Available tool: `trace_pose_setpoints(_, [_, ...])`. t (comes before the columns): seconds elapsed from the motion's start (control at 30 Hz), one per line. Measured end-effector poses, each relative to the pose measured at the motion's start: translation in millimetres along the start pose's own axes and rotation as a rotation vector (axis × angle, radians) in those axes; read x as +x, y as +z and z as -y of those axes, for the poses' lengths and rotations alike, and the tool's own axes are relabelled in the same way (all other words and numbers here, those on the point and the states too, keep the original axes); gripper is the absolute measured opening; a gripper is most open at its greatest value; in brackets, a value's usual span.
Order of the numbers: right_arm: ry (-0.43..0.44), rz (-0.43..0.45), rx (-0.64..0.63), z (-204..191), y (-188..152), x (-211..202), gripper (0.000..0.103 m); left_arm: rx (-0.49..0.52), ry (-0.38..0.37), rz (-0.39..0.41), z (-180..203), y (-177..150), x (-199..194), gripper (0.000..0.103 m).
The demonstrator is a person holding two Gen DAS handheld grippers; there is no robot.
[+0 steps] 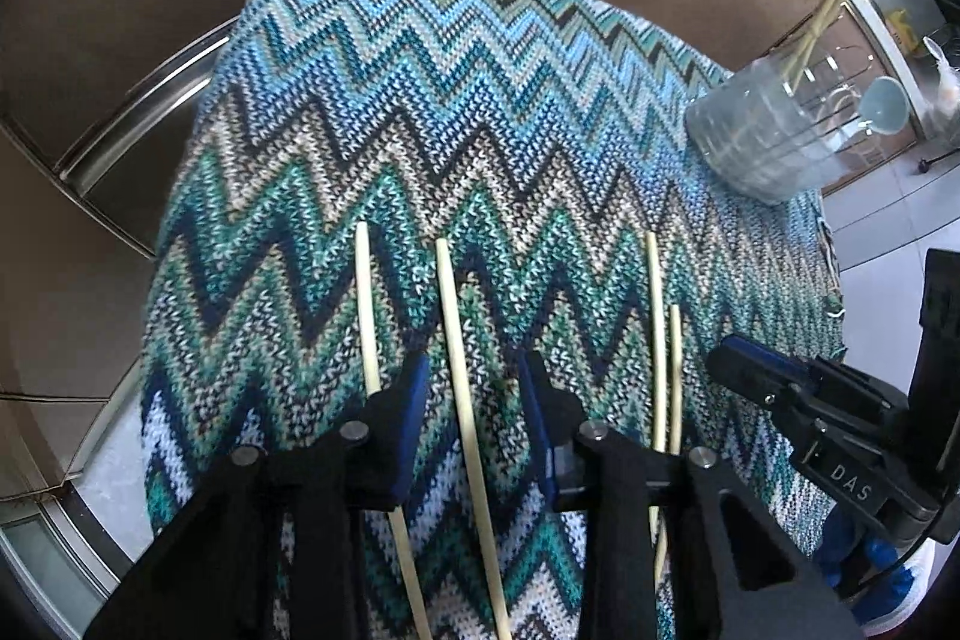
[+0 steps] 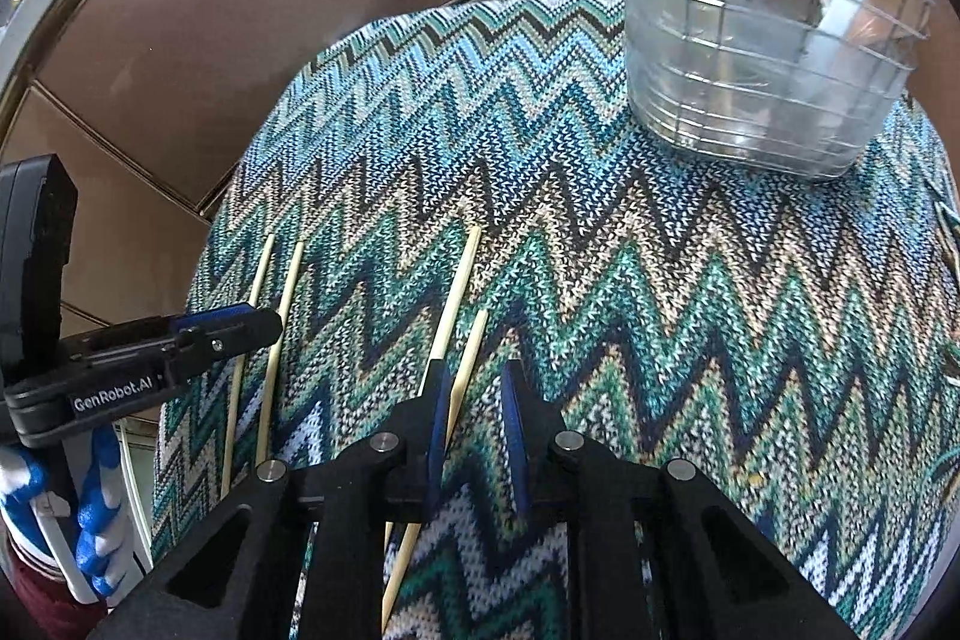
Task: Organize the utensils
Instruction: 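Grasp a chopstick with left tool while right tool grasps another chopstick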
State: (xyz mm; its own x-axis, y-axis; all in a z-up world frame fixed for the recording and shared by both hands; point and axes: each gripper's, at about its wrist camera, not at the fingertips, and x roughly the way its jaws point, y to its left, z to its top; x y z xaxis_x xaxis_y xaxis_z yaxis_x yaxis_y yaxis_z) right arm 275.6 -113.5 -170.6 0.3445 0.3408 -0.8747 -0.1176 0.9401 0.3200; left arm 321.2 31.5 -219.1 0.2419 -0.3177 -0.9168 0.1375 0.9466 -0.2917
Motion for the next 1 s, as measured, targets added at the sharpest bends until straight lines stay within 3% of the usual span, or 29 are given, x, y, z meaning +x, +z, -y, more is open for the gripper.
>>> trace_pose_setpoints(0.57, [-0.08, -0.085, -0.051, -10.7, 19.9, 46.1, 0.014, 0.02, 0.027, -0.036, 2.9, 9.9, 17.6, 0.02])
trace_pose_setpoints(0.87, [-0.071, -0.074, -0.027, -4.8, 15.1, 40.2, 0.007, 0.006, 0.052, -0.022, 1.3, 7.9, 18.2, 0.006])
trace_pose_setpoints(1.0, [-0.047, -0.048, -0.004, 1.0, 8.6, 28.1, 0.006, -0.006, 0.038, -0.001, -3.2, 0.9, 12.5, 0.005])
